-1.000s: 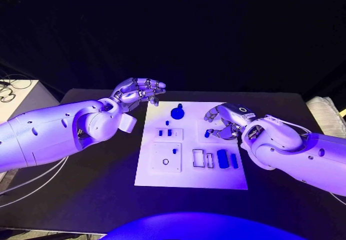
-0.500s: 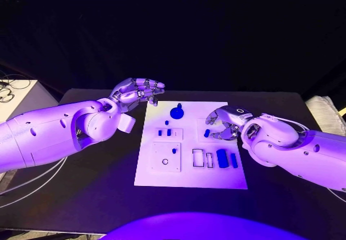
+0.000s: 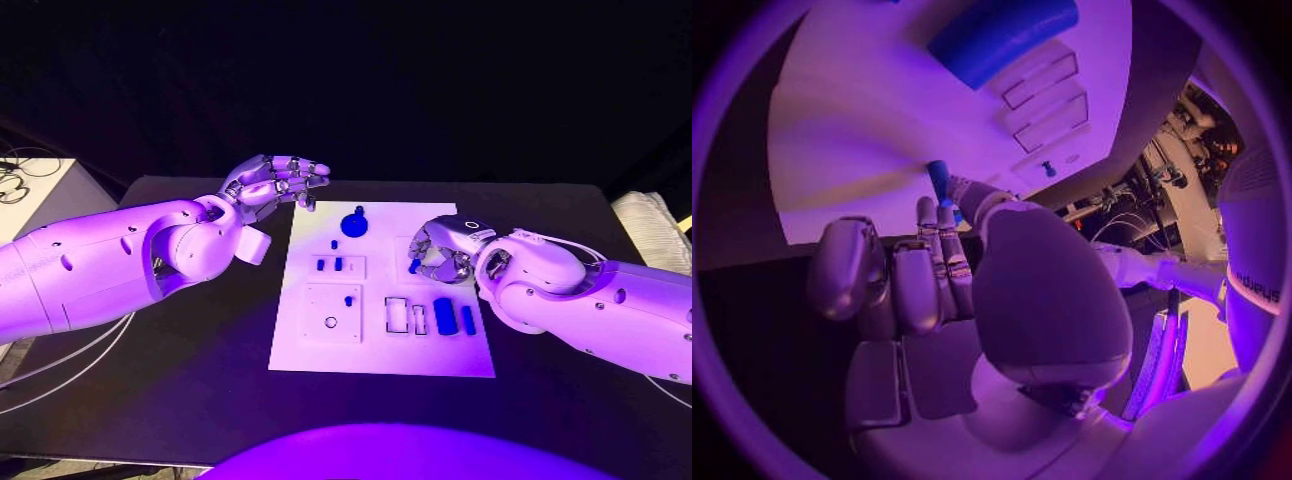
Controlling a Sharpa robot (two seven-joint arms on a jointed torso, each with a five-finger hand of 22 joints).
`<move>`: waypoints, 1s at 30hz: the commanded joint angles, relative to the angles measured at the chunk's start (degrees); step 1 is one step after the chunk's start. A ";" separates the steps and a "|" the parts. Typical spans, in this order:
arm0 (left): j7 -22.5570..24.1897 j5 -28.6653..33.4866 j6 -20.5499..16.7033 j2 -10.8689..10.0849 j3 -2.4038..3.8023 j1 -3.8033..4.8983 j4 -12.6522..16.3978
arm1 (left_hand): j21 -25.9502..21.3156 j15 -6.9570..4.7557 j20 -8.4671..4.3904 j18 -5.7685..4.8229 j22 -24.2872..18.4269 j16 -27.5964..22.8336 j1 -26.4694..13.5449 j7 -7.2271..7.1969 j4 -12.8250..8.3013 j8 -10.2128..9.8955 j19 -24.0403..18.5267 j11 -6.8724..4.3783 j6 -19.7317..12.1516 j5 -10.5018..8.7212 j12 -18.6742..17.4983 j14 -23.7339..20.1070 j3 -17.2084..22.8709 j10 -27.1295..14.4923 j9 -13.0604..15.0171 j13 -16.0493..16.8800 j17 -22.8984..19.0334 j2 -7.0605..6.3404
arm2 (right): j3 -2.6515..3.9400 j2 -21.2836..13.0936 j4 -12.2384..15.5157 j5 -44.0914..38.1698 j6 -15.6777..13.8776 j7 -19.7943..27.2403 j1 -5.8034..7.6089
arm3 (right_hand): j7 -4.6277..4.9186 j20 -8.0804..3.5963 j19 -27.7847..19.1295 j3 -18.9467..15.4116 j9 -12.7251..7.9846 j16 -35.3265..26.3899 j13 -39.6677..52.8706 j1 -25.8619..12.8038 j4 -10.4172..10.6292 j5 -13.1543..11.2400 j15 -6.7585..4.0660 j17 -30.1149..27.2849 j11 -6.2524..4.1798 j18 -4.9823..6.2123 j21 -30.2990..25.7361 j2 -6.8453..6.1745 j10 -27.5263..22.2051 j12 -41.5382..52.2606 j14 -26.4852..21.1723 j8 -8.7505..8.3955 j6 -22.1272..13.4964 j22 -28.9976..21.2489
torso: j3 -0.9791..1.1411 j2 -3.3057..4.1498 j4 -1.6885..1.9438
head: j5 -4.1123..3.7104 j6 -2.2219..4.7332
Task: Assemble the parts on the task board
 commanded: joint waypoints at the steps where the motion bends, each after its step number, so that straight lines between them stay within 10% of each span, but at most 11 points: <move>1: 0.25 0.00 0.91 0.02 0.05 0.05 0.10 | -0.17 0.07 -0.13 0.35 -0.06 -0.28 0.05 -0.13 -0.16 -0.25 0.39 0.06 -0.44 0.15 -0.39 -0.29 -0.19 -0.51 0.02 -0.09 -0.10 -0.27 | -0.06 0.39 -0.40 -0.43 1.17 0.52 -0.25 | 0.03 -0.52 0.85 1.40 0.18 0.04 -0.01 -0.09 -0.11 -0.43 -0.47 -0.01 -0.11 -0.16 0.24 -0.63 1.03 -0.67 0.84 0.28 0.57 5.13 | 0.04 0.03 -0.01 | 0.00 -0.02; 16: 0.12 -0.03 1.03 0.01 0.05 0.05 0.12 | -0.34 0.12 -0.07 0.36 -0.18 -0.36 0.00 -0.11 -0.13 -0.19 0.42 0.08 -0.45 0.15 -0.32 -0.35 -0.25 -0.60 0.05 -0.09 -0.13 -0.19 | -0.27 1.90 -2.11 -1.08 0.52 -0.16 -1.21 | -0.10 -0.80 1.04 5.20 0.79 0.29 0.17 -0.43 -1.30 -1.66 -0.79 0.28 -0.38 -0.28 0.94 -0.68 3.80 -2.60 0.92 0.50 1.46 5.54 | 0.02 0.00 -0.04 | -0.04 -0.18; 30: 0.10 -0.04 1.05 0.05 0.05 0.05 0.01 | -0.37 0.12 -0.06 0.36 -0.21 -0.37 0.02 -0.11 -0.14 -0.17 0.44 0.08 -0.46 0.15 -0.28 -0.35 -0.24 -0.59 0.06 -0.08 -0.14 -0.14 | 0.02 -0.24 1.07 0.83 -11.83 0.75 -1.26 | -1.53 -2.15 2.56 8.83 3.55 0.72 1.80 -1.09 -4.73 -6.24 -2.33 0.87 -2.34 -1.52 8.61 2.08 10.59 -2.97 1.19 3.38 4.92 8.66 | -0.03 -0.18 -0.06 | 0.07 -0.14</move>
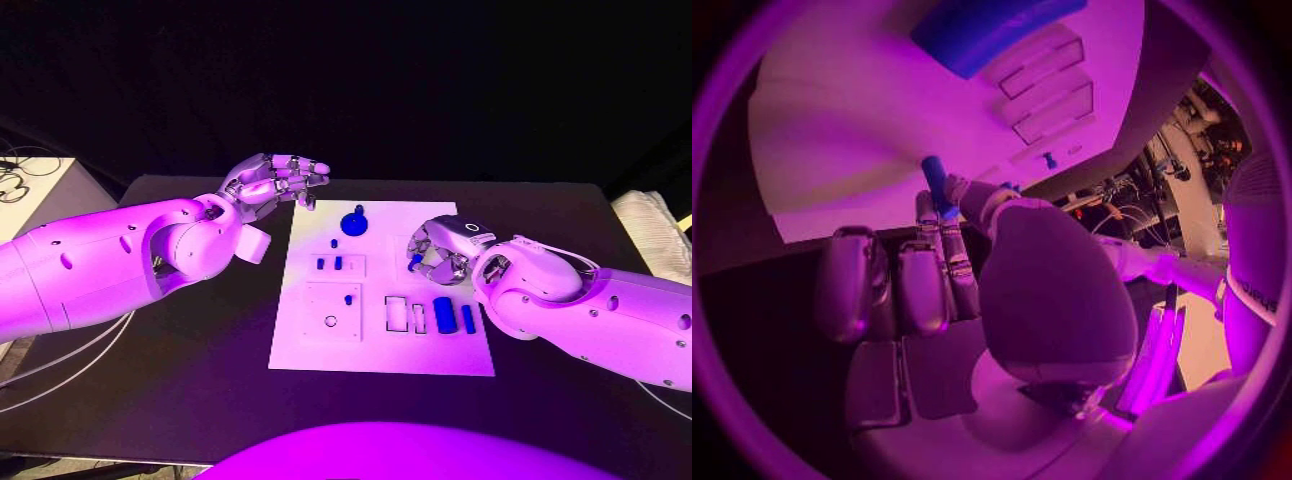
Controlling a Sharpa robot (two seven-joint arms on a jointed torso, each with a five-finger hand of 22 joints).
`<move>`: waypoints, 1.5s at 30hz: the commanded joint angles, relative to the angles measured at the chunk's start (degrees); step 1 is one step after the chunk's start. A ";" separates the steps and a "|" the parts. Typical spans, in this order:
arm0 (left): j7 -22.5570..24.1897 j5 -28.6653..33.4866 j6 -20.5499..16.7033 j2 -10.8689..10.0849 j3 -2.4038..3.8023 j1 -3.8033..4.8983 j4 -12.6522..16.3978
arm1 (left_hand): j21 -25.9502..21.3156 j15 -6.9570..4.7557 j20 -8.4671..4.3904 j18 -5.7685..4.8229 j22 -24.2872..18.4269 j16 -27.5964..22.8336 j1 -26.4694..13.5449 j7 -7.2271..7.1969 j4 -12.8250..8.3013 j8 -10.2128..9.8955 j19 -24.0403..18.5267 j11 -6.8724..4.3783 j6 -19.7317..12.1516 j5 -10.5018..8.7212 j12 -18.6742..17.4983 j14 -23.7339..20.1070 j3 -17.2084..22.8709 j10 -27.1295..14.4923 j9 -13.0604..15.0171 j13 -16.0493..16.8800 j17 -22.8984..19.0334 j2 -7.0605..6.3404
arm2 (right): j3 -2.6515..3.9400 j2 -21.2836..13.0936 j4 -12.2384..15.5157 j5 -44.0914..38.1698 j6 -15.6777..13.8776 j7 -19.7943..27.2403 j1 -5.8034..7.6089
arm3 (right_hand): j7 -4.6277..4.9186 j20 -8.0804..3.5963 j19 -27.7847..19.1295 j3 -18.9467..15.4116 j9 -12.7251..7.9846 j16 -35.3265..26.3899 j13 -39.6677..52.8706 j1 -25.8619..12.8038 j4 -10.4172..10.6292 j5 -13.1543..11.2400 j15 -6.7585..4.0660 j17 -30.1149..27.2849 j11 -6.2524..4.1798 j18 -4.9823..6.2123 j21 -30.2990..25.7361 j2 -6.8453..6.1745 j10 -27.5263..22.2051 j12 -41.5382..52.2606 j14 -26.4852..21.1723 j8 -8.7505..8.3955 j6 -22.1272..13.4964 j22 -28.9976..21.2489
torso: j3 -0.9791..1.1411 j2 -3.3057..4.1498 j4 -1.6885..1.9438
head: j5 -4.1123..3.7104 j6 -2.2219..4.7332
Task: Assemble the parts on the task board
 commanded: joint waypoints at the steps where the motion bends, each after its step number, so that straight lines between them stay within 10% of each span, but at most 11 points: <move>1: 0.25 -0.03 0.95 0.12 0.05 0.05 -0.01 | -0.37 0.12 -0.06 0.36 -0.07 -0.37 0.02 -0.11 -0.14 -0.17 0.44 -0.12 -0.46 0.15 -0.28 -0.35 -0.24 -0.39 0.06 -0.08 -0.06 -0.14 | 0.27 -0.72 1.46 0.99 -6.16 0.90 0.26 | -0.08 -0.39 2.68 0.17 0.83 0.28 0.49 0.27 -0.51 -0.12 -0.47 0.08 -3.16 -0.63 0.46 1.28 3.51 -0.19 1.21 0.34 0.26 8.63 | -0.03 -0.12 -0.01 | 0.08 0.11; 16: 0.31 -0.03 1.16 0.77 0.05 0.04 -0.57 | -0.40 0.11 -0.06 0.37 -0.10 -0.38 0.08 -0.12 -0.16 -0.15 0.46 -0.14 -0.45 0.16 -0.23 -0.36 -0.21 -0.37 0.07 -0.07 -0.07 -0.05 | 0.67 0.23 9.54 5.11 -7.62 3.02 0.89 | 0.19 -0.53 2.68 0.69 1.50 0.32 0.98 0.66 -2.17 1.03 -0.48 0.12 -3.08 -0.67 0.63 1.05 3.90 -0.77 1.23 0.54 -0.13 8.85 | -0.07 -0.13 -0.23 | 1.01 0.11; 29: 0.00 0.00 1.53 1.69 0.04 0.05 -0.98 | -0.44 0.10 -0.05 0.37 -0.13 -0.39 0.10 -0.12 -0.18 -0.11 0.48 -0.14 -0.43 0.15 -0.16 -0.36 -0.22 -0.33 0.10 -0.05 -0.08 0.00 | -0.05 8.25 7.41 4.79 -4.64 4.46 -3.65 | 0.37 -0.50 2.51 0.94 1.69 0.01 1.18 0.66 -2.85 1.56 -0.39 -0.47 -2.93 -0.54 -0.17 1.02 3.82 -1.13 1.09 0.43 -0.49 8.66 | -0.17 -0.18 -0.07 | 1.81 0.02; 45: -0.22 0.00 1.69 1.78 0.03 0.05 -0.85 | -0.48 0.11 -0.04 0.37 -0.16 -0.41 0.06 -0.13 -0.17 -0.08 0.50 -0.14 -0.42 0.13 -0.12 -0.37 -0.29 -0.33 0.11 -0.05 -0.09 -0.04 | -0.70 11.10 4.15 2.16 -1.73 2.43 -5.58 | 0.48 -0.46 2.44 1.03 1.75 -0.12 1.26 0.54 -3.10 1.73 -0.30 -0.70 -2.81 -0.51 -0.42 1.01 3.66 -1.37 1.02 0.32 -0.72 8.61 | -0.05 -0.07 -0.18 | 2.24 -0.48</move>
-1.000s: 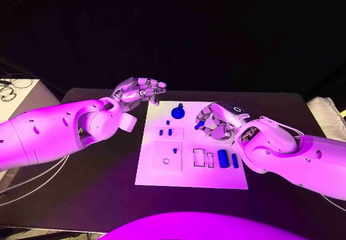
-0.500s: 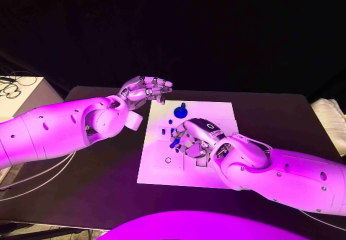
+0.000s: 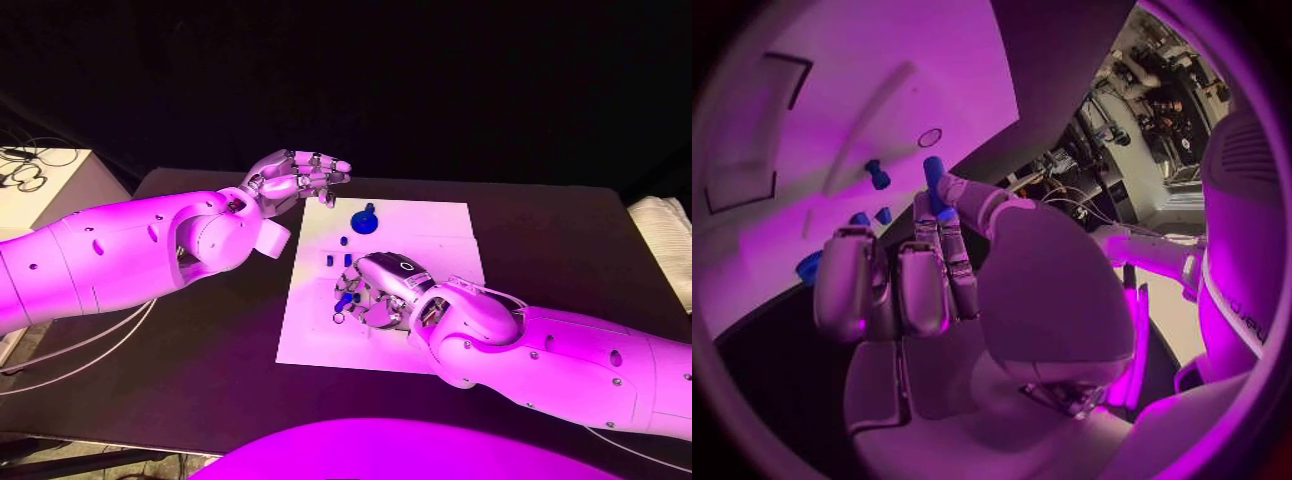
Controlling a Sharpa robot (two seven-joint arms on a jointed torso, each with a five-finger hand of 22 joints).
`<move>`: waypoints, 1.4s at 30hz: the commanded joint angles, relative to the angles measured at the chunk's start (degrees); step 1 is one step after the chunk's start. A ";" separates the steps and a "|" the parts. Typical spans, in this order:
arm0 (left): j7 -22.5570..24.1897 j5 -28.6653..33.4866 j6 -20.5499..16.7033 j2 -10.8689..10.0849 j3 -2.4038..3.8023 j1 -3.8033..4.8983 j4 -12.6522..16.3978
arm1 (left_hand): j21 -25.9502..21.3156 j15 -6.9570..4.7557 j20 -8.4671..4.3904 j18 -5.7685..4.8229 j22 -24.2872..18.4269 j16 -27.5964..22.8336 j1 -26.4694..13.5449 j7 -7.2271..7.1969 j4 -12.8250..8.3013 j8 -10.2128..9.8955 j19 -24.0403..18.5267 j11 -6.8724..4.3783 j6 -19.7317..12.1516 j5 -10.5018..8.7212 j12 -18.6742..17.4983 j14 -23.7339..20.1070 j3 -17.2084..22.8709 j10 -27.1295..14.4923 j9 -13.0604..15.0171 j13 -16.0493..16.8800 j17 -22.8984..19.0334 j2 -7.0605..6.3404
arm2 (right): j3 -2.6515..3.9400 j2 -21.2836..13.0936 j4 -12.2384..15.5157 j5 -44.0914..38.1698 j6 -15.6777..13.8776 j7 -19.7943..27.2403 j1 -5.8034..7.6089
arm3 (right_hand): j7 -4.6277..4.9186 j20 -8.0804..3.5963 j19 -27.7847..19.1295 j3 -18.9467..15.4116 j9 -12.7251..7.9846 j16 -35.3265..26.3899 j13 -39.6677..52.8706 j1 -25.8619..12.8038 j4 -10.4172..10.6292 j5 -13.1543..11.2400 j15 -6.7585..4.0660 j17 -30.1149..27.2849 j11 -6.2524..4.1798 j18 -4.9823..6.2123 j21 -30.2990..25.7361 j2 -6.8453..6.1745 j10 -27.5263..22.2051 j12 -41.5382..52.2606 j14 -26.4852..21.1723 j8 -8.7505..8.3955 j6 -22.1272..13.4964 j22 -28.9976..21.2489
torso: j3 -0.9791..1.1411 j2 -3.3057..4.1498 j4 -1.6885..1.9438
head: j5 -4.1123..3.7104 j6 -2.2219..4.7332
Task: Assemble the parts on the task board
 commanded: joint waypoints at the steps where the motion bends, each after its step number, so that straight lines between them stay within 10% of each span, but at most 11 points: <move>1: 0.13 0.00 1.07 0.08 0.05 0.04 0.12 | -0.27 0.11 -0.04 0.38 -0.07 -0.19 0.05 -0.13 -0.18 -0.08 0.50 -0.14 -0.42 0.13 -0.12 -0.37 -0.29 -0.33 0.07 -0.05 -0.05 -0.04 | -0.02 0.12 -0.19 -2.53 2.33 -1.35 -0.12 | 0.19 -0.46 2.43 -0.03 0.08 -0.34 1.28 0.05 -0.30 0.34 -0.09 -0.04 -3.04 -0.51 -0.36 0.31 3.41 0.36 1.23 0.14 -0.20 8.65 | 0.01 -0.01 0.02 | -0.07 -0.16; 42: -0.06 -0.01 1.14 -0.29 0.05 0.05 0.32 | -0.36 0.12 -0.03 0.38 -0.14 -0.21 -0.01 -0.13 -0.15 -0.04 0.52 -0.14 -0.44 0.12 -0.05 -0.38 -0.36 -0.36 0.09 -0.04 -0.06 -0.02 | -0.46 2.12 -1.27 -6.72 6.54 -5.76 -1.04 | 0.25 -0.40 2.32 0.03 0.19 -0.63 1.42 -0.25 -0.61 0.60 -0.01 -0.60 -2.96 -0.45 -0.79 0.26 3.33 0.10 1.10 0.07 -0.38 8.56 | -0.05 0.00 0.02 | 0.06 -0.62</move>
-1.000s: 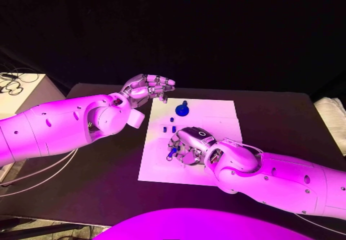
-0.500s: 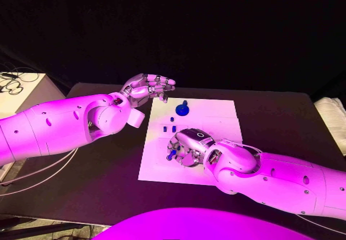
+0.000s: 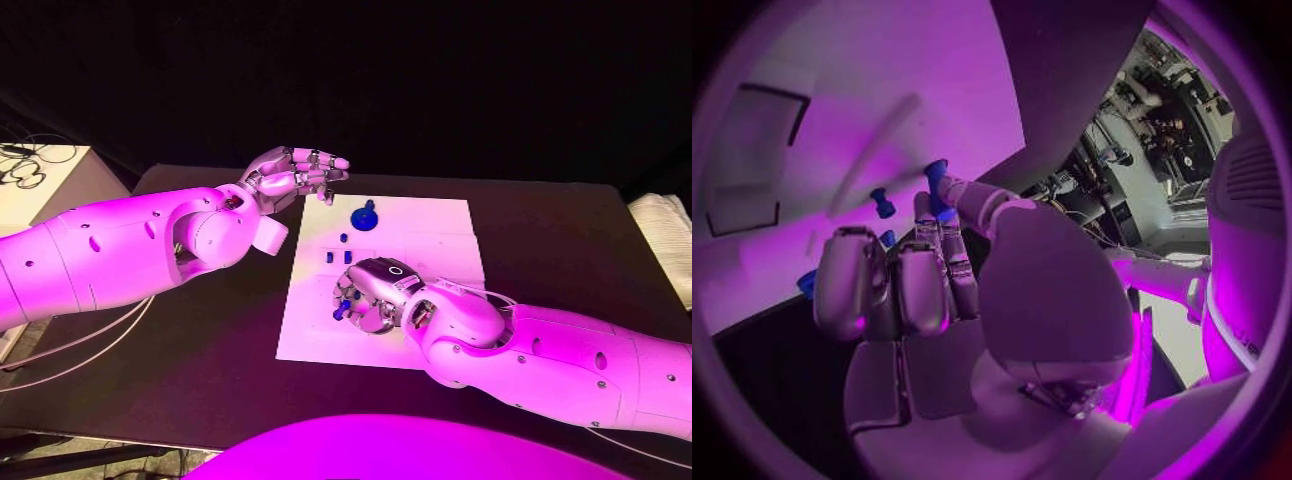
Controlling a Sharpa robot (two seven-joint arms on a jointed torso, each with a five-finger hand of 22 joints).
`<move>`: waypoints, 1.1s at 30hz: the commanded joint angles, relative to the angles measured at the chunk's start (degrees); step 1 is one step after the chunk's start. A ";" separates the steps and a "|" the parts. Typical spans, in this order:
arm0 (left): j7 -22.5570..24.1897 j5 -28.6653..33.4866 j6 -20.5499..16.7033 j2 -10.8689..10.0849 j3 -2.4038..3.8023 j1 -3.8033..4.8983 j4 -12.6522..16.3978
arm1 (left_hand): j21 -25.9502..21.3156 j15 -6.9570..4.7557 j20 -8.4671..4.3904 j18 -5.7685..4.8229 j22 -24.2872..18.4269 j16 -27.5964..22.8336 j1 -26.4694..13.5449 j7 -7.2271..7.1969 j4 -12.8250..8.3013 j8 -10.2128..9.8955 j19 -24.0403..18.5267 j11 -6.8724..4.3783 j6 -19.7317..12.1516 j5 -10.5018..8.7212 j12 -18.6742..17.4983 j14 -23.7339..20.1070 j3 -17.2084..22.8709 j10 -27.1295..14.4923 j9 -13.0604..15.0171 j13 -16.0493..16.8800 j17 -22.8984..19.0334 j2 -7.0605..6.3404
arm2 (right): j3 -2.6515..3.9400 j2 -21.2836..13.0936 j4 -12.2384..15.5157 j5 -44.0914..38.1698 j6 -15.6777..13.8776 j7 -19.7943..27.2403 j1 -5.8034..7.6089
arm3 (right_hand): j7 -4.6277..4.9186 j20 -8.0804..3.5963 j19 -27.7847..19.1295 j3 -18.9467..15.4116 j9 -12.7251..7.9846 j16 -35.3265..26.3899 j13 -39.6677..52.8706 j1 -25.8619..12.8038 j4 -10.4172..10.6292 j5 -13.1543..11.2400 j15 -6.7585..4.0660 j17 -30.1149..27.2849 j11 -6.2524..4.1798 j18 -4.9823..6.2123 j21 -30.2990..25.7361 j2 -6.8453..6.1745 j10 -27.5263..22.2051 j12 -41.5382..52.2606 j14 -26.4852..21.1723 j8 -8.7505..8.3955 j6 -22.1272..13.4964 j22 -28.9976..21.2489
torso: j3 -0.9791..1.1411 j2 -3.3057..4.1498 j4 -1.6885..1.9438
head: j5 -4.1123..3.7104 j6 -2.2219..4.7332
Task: Assemble the parts on the task board
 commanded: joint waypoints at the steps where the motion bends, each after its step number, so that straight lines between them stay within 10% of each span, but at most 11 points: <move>1: 0.26 -0.01 0.89 0.06 0.05 0.06 0.20 | -0.36 0.12 -0.03 0.38 -0.05 -0.21 -0.01 -0.13 0.01 -0.04 0.52 -0.14 -0.44 0.12 -0.05 -0.38 -0.20 -0.36 0.05 -0.04 -0.08 -0.02 | -0.21 0.25 -0.33 -2.27 1.73 -2.07 -0.40 | 0.21 -0.41 2.32 0.03 0.10 -0.29 0.80 0.00 -0.30 0.36 -0.01 -0.09 -2.91 -0.45 -0.23 0.53 3.38 0.22 1.10 0.34 -0.12 8.54 | 0.01 0.02 -0.01 | 0.09 -0.08; 16: 0.25 -0.01 0.92 0.10 0.05 0.06 0.20 | -0.36 0.12 -0.03 0.38 -0.05 -0.21 -0.01 -0.13 0.01 -0.04 0.52 -0.14 -0.44 0.12 -0.05 -0.38 -0.20 -0.36 0.05 -0.04 -0.08 -0.02 | -0.36 0.61 -0.60 -2.82 2.66 2.22 -0.60 | 1.80 1.07 0.01 -0.01 -0.53 -2.81 -0.42 -3.22 -1.02 0.76 1.98 -4.45 -0.48 0.76 -8.83 -1.97 -4.00 -3.89 -0.85 -2.57 -4.88 6.05 | 0.01 -0.14 -0.08 | 0.07 -0.47; 21: 0.22 -0.01 1.06 0.11 0.05 0.06 0.22 | -0.36 0.12 -0.03 0.38 -0.05 -0.21 -0.01 -0.13 0.01 -0.04 0.52 -0.14 -0.44 0.12 -0.05 -0.38 -0.20 -0.36 0.05 -0.04 -0.08 -0.02 | -0.47 0.55 -0.72 -2.93 2.84 2.82 -0.60 | 2.21 2.04 -3.62 -1.02 -0.96 -7.35 -1.46 -3.61 -1.70 0.43 2.90 -12.56 0.48 2.68 -21.36 -2.57 -10.13 -4.62 -4.81 -4.34 -7.73 1.95 | -0.01 -0.14 -0.07 | 0.00 -0.44; 33: 0.18 -0.02 1.16 0.12 0.05 0.05 0.19 | -0.36 0.12 -0.03 0.38 -0.05 -0.21 -0.01 -0.13 0.01 -0.04 0.52 -0.14 -0.44 0.12 -0.05 -0.38 -0.20 -0.36 0.05 -0.04 -0.08 -0.02 | -0.56 -0.25 -0.29 -2.86 -2.32 3.45 -0.60 | 2.04 2.70 -4.60 -3.40 -1.17 -7.50 -1.52 -3.05 -2.50 0.26 3.37 -13.92 1.05 3.29 -25.31 -2.43 -14.95 -3.21 -5.95 -5.37 -9.03 0.38 | 0.09 -0.02 -0.11 | -0.03 -0.29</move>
